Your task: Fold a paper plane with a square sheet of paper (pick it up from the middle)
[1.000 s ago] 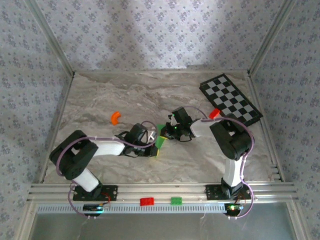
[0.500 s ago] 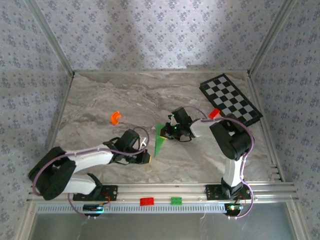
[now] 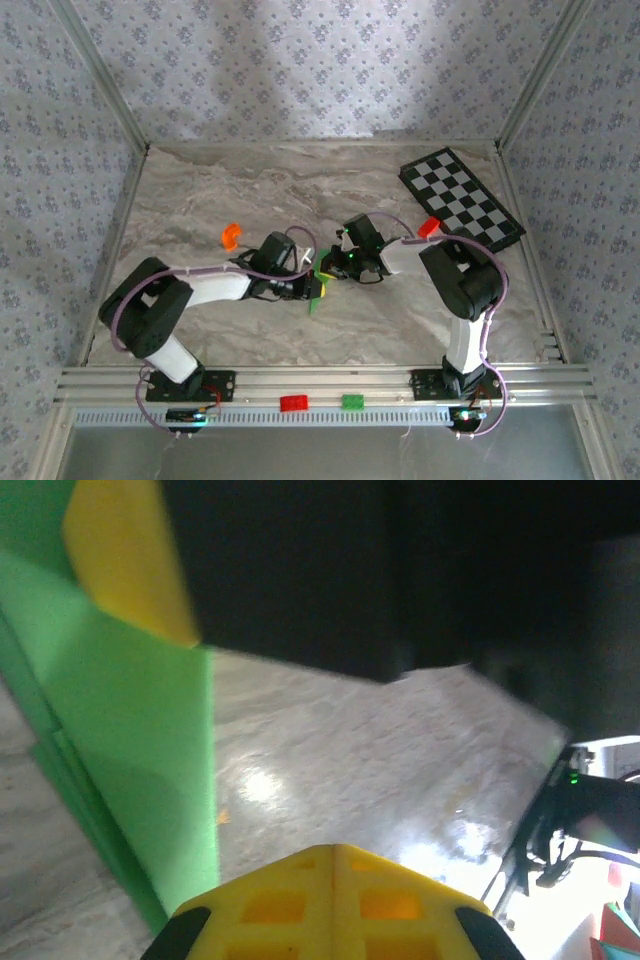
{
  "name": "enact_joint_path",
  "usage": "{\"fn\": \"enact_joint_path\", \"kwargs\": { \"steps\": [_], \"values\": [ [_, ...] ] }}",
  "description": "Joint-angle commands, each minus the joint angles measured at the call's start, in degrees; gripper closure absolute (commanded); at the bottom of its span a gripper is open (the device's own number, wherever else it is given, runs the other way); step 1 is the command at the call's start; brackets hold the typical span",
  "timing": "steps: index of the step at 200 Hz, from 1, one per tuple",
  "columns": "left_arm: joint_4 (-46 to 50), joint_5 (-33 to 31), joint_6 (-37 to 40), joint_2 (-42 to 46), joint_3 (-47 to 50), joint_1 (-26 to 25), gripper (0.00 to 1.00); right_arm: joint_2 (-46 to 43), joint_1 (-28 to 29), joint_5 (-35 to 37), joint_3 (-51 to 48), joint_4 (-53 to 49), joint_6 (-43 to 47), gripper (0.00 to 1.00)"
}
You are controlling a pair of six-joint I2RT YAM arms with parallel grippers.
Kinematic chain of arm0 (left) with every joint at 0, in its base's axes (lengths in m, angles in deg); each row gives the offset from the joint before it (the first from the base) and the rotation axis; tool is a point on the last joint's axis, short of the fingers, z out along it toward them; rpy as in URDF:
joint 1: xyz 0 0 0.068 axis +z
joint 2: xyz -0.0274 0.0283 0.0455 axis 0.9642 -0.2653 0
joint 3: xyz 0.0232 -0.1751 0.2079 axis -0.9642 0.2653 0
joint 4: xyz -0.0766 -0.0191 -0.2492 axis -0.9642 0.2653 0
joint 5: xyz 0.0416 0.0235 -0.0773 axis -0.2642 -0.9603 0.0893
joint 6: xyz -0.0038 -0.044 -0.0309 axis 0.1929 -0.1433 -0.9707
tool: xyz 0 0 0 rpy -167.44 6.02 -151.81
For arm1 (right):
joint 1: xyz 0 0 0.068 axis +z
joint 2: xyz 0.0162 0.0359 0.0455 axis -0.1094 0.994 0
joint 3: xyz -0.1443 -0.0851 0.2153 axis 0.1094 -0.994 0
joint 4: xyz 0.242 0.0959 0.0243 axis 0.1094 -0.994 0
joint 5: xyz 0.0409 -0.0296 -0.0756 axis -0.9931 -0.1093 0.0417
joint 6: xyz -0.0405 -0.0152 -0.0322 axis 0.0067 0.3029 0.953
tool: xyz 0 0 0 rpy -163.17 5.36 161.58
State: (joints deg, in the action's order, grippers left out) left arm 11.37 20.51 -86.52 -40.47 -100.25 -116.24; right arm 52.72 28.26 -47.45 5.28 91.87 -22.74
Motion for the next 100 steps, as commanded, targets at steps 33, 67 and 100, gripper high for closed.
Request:
{"fn": "enact_joint_path", "kwargs": {
  "steps": [33,67,100],
  "values": [
    [-0.79,1.81,0.01,-0.37,7.71,-0.25,0.99,3.28,0.26,5.98,-1.38,-7.4,0.38,0.92],
    [4.05,0.83,1.94,4.03,11.05,-0.36,0.99,3.45,0.35,5.89,-1.59,-7.28,0.26,0.92],
    [7.03,-0.39,2.6,10.66,12.45,-0.33,0.99,3.38,0.61,5.7,-2.36,-6.37,-0.84,0.92]
  ]
}}
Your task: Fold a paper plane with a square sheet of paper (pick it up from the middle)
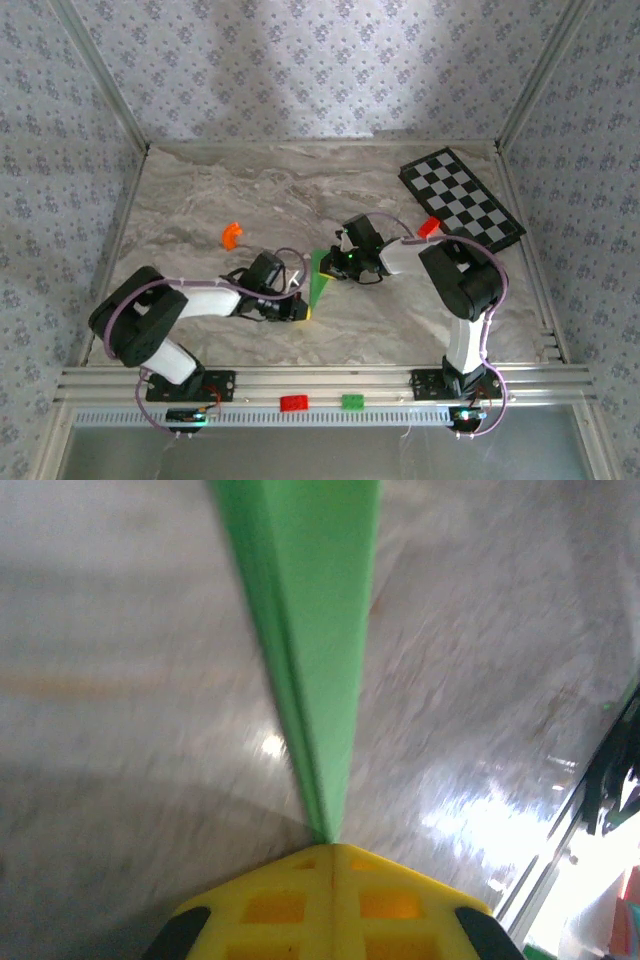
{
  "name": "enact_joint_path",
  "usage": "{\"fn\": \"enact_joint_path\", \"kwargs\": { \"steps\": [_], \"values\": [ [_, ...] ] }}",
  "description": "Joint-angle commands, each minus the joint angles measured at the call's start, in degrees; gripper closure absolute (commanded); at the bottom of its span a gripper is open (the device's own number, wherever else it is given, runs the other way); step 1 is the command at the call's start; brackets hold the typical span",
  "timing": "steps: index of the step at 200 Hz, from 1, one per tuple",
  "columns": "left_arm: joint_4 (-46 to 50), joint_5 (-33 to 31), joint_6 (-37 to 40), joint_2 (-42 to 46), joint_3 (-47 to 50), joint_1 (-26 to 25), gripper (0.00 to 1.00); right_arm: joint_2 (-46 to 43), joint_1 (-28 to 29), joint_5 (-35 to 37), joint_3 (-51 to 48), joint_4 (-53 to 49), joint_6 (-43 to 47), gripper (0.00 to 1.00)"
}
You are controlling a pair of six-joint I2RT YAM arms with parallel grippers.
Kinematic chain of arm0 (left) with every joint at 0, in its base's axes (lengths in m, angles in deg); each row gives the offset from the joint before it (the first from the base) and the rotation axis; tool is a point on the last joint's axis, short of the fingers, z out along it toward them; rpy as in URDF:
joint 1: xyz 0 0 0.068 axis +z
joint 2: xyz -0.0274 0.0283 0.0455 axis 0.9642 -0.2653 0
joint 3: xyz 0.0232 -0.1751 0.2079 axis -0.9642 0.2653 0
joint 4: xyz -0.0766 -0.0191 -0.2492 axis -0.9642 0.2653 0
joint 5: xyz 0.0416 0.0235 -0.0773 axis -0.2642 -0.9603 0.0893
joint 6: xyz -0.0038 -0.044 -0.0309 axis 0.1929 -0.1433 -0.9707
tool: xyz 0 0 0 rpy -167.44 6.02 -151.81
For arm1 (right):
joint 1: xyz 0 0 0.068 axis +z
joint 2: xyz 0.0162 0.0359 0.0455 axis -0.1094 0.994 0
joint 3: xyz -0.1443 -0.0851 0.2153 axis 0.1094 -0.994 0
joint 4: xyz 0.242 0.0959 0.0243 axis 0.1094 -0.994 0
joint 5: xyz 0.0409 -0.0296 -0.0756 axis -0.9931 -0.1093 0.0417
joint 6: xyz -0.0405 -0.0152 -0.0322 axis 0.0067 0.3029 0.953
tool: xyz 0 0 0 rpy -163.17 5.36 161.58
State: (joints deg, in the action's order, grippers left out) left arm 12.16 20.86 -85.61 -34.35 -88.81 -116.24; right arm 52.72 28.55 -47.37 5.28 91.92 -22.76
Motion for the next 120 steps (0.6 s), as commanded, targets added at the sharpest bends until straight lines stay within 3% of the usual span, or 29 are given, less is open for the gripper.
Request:
{"fn": "enact_joint_path", "kwargs": {
  "steps": [1,45,80,120],
  "values": [
    [6.35,-0.83,1.66,4.73,1.01,-0.31,0.99,3.37,0.32,5.53,-2.42,-6.29,-0.84,0.92],
    [3.17,-2.79,-2.18,7.61,-4.0,1.23,1.0,2.52,0.71,5.37,-3.79,-4.07,-3.48,0.92],
    [-3.29,-3.67,-5.96,0.62,-9.88,3.09,1.0,2.27,1.09,5.37,-3.88,-3.29,-4.8,0.92],
    [-3.42,-3.64,-5.23,-8.33,-15.95,3.28,1.0,1.71,1.36,5.02,-3.8,-3.0,-5.84,0.91]
  ]
}}
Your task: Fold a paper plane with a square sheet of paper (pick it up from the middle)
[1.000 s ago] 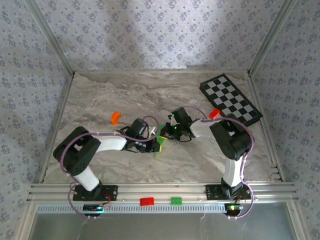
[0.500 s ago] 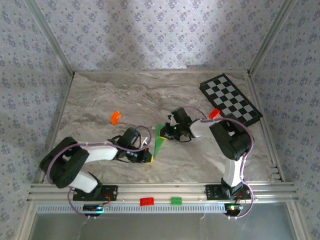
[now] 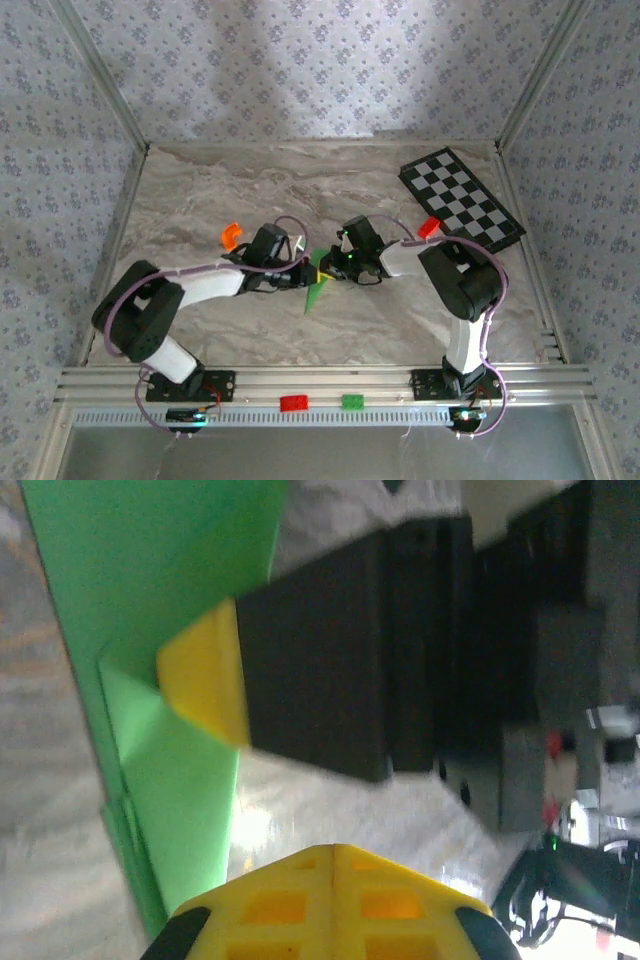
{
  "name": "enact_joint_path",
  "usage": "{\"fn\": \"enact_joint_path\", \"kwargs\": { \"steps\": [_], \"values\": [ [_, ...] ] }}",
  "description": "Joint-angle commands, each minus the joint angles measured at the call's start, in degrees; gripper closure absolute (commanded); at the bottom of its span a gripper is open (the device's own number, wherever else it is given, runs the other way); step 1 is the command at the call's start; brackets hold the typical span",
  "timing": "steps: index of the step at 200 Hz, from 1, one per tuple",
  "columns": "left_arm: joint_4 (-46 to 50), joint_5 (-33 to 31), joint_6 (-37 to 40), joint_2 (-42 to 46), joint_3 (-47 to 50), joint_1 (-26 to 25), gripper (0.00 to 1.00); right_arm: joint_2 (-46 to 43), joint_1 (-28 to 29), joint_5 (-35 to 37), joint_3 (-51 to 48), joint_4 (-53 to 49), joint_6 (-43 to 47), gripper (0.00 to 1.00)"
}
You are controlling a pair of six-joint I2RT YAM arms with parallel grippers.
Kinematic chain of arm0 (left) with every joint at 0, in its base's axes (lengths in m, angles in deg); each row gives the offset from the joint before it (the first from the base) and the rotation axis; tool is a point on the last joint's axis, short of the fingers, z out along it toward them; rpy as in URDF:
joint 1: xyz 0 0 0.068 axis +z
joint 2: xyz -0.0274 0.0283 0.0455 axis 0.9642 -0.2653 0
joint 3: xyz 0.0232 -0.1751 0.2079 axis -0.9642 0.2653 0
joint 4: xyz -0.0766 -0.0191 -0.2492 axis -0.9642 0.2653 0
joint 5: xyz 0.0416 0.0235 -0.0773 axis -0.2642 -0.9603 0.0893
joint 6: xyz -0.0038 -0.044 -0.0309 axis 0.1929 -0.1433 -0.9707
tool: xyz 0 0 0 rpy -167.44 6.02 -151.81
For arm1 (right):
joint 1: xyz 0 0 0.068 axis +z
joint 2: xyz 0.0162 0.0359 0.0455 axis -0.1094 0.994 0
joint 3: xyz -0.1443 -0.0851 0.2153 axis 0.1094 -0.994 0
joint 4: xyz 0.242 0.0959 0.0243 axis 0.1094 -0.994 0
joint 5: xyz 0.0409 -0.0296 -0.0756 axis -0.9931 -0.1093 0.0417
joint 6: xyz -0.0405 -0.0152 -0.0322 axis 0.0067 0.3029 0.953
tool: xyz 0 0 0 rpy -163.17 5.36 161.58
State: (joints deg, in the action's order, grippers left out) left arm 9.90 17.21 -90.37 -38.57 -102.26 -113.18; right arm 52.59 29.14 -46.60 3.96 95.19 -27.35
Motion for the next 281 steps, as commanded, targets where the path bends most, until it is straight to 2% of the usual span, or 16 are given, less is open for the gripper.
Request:
{"fn": "enact_joint_path", "kwargs": {
  "steps": [1,54,99,126,159,227,281],
  "values": [
    [-1.28,0.05,-0.46,-4.3,-2.56,0.24,1.0,1.84,0.78,4.25,-2.49,-6.28,-1.27,0.91],
    [-1.42,-2.31,-0.55,-9.91,-1.96,0.12,1.0,0.81,0.78,3.33,-1.86,-6.54,-1.68,0.9],
    [0.62,-4.31,1.02,-9.99,4.14,-1.72,1.0,-2.4,-0.32,1.99,-0.36,-7.61,-0.75,0.89],
    [-0.72,-2.9,1.2,-8.09,9.8,-1.78,1.0,-7.48,-1.95,3.49,0.23,-10.71,2.34,0.87],
    [0.79,-0.36,3.4,-6.07,11.87,-1.78,1.0,-11.39,-2.57,4.11,0.09,-12.85,6.64,0.87],
    [1.01,-1.5,3.25,-5.71,12.48,-1.84,1.0,-6.4,4.11,4.16,-1.15,-8.13,5.3,0.93],
    [1.4,-1.06,3.47,-6.31,12.43,-1.78,1.0,-3.21,-2.16,4.54,-4.29,-4.54,4.62,0.95]
  ]
}}
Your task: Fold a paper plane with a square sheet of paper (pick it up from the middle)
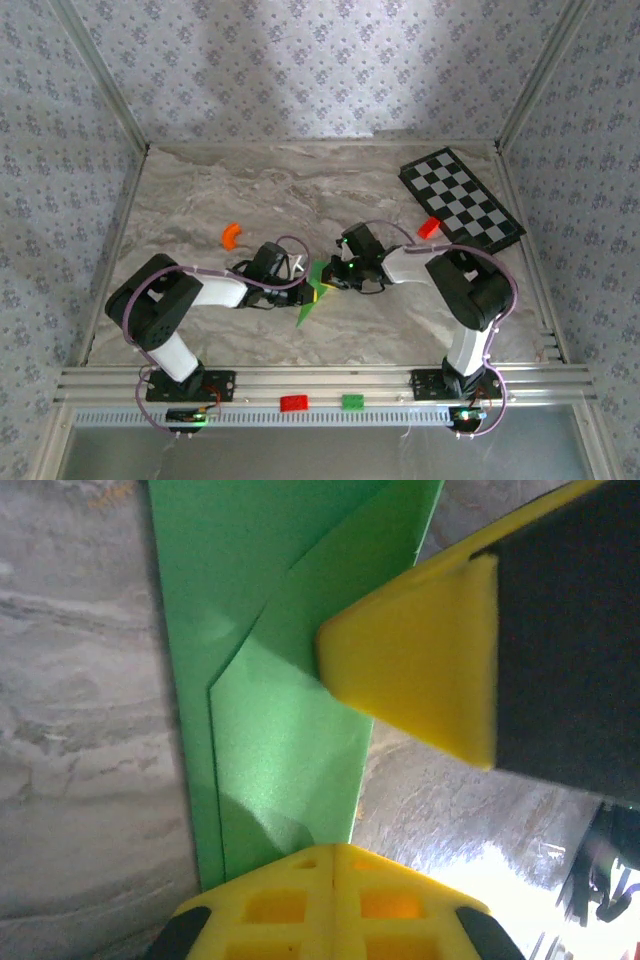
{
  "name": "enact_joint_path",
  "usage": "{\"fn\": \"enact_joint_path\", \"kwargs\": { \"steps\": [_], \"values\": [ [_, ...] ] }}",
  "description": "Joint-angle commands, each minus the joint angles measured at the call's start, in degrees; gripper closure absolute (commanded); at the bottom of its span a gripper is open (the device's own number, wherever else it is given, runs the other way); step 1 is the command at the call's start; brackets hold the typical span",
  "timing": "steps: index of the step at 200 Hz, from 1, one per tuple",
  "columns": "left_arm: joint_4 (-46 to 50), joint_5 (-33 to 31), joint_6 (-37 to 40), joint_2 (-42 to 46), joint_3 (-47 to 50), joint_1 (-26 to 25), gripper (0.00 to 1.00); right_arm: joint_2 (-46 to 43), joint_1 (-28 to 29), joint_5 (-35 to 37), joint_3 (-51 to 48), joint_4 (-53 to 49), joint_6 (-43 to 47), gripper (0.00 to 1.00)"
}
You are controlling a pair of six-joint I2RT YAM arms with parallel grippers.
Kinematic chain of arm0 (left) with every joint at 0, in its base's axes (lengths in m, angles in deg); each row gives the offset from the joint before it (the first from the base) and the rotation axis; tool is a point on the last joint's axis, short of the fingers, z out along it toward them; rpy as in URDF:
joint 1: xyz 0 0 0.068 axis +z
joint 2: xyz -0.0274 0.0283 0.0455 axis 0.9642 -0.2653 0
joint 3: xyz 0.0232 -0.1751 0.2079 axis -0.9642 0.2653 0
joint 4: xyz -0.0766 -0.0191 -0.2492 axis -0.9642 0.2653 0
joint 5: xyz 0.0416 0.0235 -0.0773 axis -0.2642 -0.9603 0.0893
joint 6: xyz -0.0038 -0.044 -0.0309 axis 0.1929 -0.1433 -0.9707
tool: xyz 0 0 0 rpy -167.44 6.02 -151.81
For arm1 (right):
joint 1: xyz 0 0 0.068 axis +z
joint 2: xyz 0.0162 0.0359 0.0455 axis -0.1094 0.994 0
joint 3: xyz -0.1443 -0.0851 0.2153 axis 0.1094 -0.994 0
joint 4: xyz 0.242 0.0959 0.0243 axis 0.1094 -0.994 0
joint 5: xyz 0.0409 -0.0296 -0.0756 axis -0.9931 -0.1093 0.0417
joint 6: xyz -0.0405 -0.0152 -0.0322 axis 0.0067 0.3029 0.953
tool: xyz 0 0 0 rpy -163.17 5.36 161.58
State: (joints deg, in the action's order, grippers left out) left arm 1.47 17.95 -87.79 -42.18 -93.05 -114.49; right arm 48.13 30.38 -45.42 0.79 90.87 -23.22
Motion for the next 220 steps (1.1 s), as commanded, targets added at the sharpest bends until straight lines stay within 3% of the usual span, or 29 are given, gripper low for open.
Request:
{"fn": "enact_joint_path", "kwargs": {
  "steps": [1,58,96,133,177,220],
  "values": [
    [9.89,-1.8,0.95,-2.72,3.22,-0.51,1.0,1.22,-3.55,3.43,-1.06,-0.38,0.61,0.95],
    [8.74,-1.27,0.04,-3.04,3.93,-0.78,1.0,2.33,-10.8,4.86,0.77,-3.3,1.04,0.94],
    [8.64,-1.54,-0.38,-2.64,4.03,-1.11,1.0,-1.23,-12.54,4.66,1.67,-4.57,1.73,0.93],
    [8.37,-1.54,-0.95,-2.29,3.64,-1.34,1.0,-6.34,-9.46,6.29,1.9,-5.96,1.89,0.91],
    [9.32,-1.76,-1.32,-1.81,2.19,-1.48,1.0,-2.31,-3.1,4.97,1.75,-3.01,-0.56,0.91],
    [10.34,-0.71,-2.28,1.34,0.34,-1.5,1.0,0.58,-3.8,5.51,-0.12,-4.95,-0.78,0.93]
  ]
}}
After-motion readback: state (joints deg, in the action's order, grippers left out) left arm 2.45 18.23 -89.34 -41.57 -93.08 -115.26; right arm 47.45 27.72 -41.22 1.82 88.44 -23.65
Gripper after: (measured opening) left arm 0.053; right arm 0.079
